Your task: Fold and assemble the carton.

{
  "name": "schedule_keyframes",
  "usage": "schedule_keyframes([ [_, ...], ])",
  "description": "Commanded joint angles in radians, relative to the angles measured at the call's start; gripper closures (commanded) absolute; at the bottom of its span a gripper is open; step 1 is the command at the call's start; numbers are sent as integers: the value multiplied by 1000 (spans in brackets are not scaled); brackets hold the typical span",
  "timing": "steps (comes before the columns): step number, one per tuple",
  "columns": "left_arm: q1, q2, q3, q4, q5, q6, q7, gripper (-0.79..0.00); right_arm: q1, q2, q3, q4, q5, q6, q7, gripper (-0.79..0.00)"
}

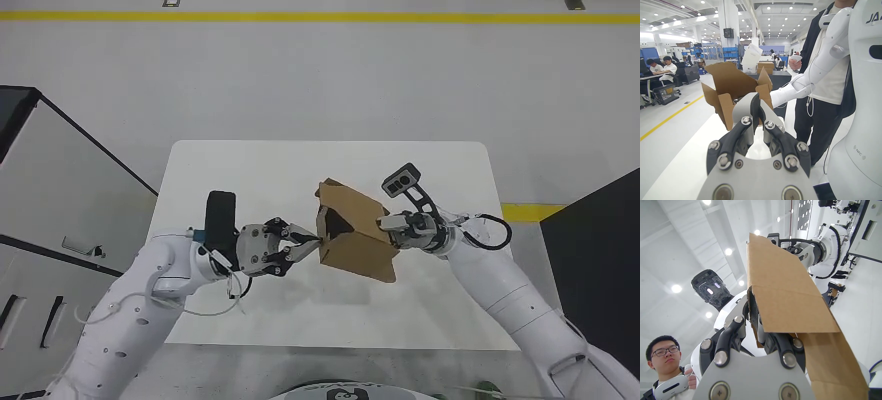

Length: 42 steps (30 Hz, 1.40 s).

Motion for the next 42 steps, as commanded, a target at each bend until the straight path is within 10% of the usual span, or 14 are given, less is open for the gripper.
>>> schedule_keyframes([
  [1,-3,0,4,4,-3,0,-1,0,0,0,-5,-6,2,0,0,0],
  [42,16,21,-21,-8,3,0,0,0,-11,12,-6,-33,-5,0,0,0],
])
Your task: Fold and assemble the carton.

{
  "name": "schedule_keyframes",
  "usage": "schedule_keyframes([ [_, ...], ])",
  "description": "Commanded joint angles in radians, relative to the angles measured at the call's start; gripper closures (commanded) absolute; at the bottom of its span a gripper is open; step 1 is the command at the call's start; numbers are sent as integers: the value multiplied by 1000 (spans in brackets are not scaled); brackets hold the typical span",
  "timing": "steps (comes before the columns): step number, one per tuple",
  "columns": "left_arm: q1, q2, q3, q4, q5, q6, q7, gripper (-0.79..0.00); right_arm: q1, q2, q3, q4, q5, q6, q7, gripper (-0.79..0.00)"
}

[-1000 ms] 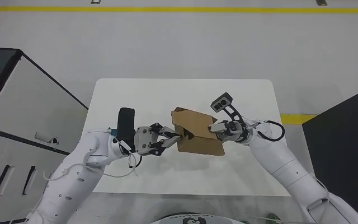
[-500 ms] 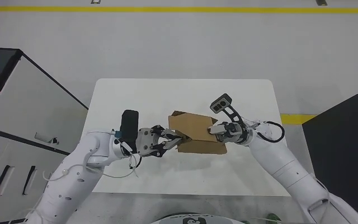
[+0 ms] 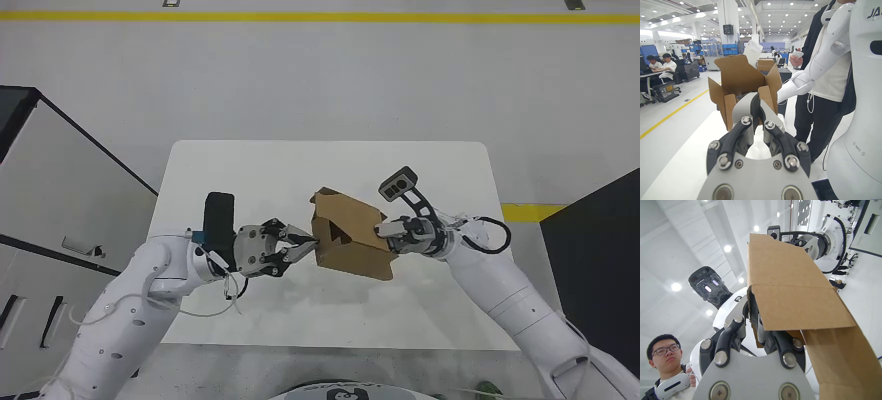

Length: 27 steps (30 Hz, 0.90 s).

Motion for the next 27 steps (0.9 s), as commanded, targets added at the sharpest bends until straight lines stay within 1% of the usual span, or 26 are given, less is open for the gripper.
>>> schedule_keyframes([
  [1,4,1,-5,-1,2,0,4,0,-2,0,4,-1,1,0,0,0],
  [10,17,4,-24,-5,15,0,31,0,-15,1,32,4,-2,0,0,0],
  [17,28,3,-35,-5,42,7,34,0,-26,-11,76,75,3,0,0,0],
  [22,33,0,-33,-12,60,13,36,0,-23,-22,102,134,-52,-4,-4,0],
  [27,36,-4,-31,-19,88,35,36,0,-27,-32,114,119,-105,0,0,0],
])
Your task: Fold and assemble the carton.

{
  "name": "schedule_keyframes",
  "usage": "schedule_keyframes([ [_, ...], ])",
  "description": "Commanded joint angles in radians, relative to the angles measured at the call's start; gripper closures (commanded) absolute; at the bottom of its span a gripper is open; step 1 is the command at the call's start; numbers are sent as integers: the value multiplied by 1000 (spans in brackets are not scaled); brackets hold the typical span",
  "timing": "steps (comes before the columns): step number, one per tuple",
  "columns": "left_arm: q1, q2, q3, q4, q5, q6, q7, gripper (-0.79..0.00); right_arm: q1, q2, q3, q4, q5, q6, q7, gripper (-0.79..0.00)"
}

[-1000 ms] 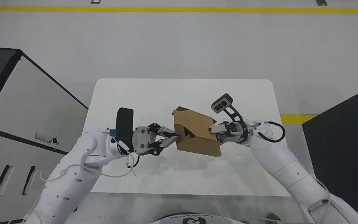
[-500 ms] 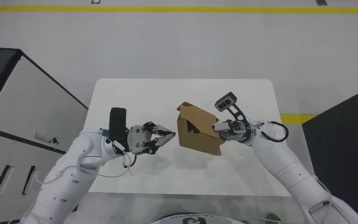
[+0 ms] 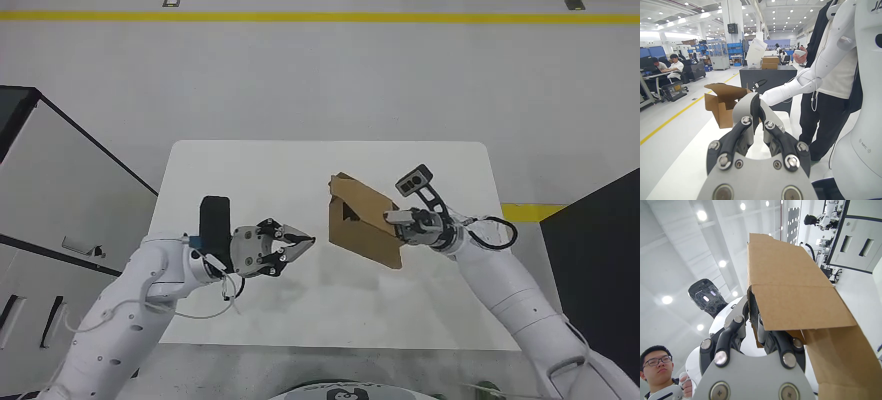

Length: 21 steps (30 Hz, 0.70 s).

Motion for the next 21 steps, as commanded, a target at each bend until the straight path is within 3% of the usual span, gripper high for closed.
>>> schedule_keyframes([
  [1,1,-1,1,-3,13,9,0,0,-4,-3,4,-8,-16,0,0,0],
  [21,10,-11,8,-15,75,28,17,0,-25,-15,48,-2,-90,0,0,0],
])
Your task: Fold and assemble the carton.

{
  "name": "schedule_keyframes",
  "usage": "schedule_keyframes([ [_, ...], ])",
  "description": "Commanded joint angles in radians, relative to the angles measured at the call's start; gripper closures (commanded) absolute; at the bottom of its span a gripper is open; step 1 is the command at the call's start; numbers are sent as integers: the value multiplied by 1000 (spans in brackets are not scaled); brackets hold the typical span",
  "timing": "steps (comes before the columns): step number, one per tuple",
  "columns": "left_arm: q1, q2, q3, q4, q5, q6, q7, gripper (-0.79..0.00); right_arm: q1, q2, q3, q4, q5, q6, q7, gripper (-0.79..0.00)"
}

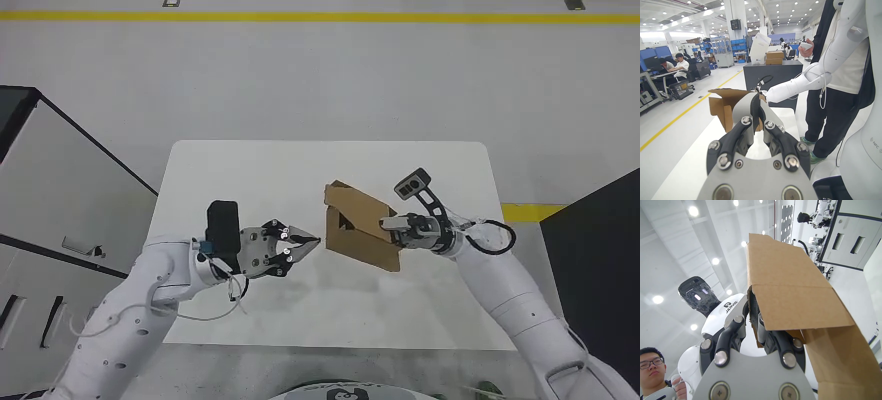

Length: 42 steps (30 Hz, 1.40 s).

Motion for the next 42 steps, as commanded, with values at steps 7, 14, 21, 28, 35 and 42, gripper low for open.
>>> schedule_keyframes([
  [7,-4,-4,17,1,14,-1,-17,0,9,-9,-8,-17,-47,0,0,0],
  [14,-5,-5,11,-2,15,16,-28,0,-3,-8,-3,-59,-62,0,0,0],
  [21,-5,-6,13,2,9,6,-38,0,-15,-3,-6,-102,-71,0,0,0],
  [28,-5,-7,16,1,4,-4,-55,0,-15,1,-23,-112,-71,0,0,0],
  [35,0,-7,10,-2,-2,-8,-62,0,-9,3,-34,-110,-61,0,0,0],
  [42,5,-7,0,-4,-9,-11,-61,0,-6,6,-41,-103,-42,0,0,0],
])
